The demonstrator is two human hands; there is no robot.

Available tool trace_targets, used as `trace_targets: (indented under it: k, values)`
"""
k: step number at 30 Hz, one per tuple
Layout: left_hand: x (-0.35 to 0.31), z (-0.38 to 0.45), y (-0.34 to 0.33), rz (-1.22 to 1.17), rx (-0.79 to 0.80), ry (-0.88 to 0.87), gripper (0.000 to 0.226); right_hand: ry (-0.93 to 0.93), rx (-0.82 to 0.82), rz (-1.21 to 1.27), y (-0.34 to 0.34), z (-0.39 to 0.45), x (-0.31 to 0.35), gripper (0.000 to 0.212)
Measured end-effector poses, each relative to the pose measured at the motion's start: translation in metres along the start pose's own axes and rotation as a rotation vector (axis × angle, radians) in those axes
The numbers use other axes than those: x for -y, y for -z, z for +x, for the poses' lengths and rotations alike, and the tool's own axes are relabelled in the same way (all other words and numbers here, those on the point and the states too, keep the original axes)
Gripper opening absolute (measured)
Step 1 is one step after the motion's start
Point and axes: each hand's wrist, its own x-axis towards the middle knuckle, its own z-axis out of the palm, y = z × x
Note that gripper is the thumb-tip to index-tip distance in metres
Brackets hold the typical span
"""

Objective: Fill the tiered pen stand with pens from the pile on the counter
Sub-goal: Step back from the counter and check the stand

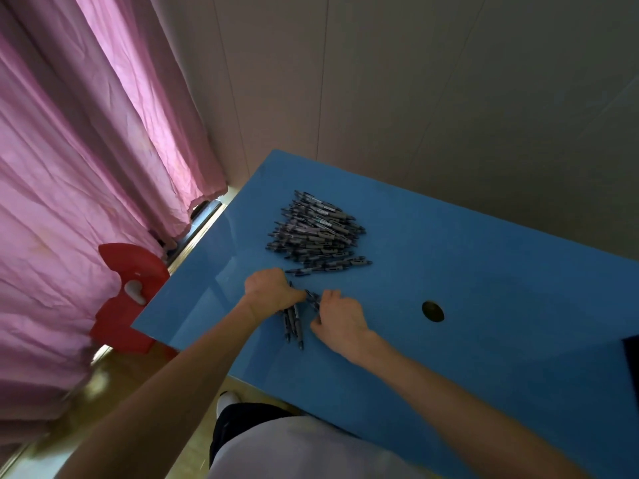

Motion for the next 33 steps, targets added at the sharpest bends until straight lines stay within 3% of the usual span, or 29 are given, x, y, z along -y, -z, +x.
trace_targets:
  k: [6, 11, 20, 25, 29, 33]
  values:
    - [-0.008, -0.006, -0.006, 0.212, 0.027, -0.090, 0.041, -0.010, -0.051, 0.123, -0.006, -0.005, -0.005, 0.031]
    - [-0.008, -0.019, -0.022, 0.224, -0.082, -0.094, 0.037, -0.035, -0.125, 0.320, -0.011, -0.013, -0.016, 0.024]
    - [-0.008, -0.040, -0.039, 0.392, -0.167, -0.167, 0.043, -0.111, -0.340, 0.782, -0.033, -0.033, -0.022, 0.024]
    - [0.010, -0.043, -0.040, 0.398, -0.171, -0.225, 0.039, -0.275, -0.355, 1.148, -0.027, -0.041, -0.027, 0.023]
    - [0.029, -0.045, -0.026, 0.112, -0.112, -0.281, 0.022, -0.487, -0.328, 1.379, -0.014, -0.057, -0.031, 0.037]
    - [0.020, -0.057, -0.013, -0.400, 0.018, -0.303, 0.023, -0.727, -0.277, 1.710, 0.000, -0.078, -0.037, 0.026]
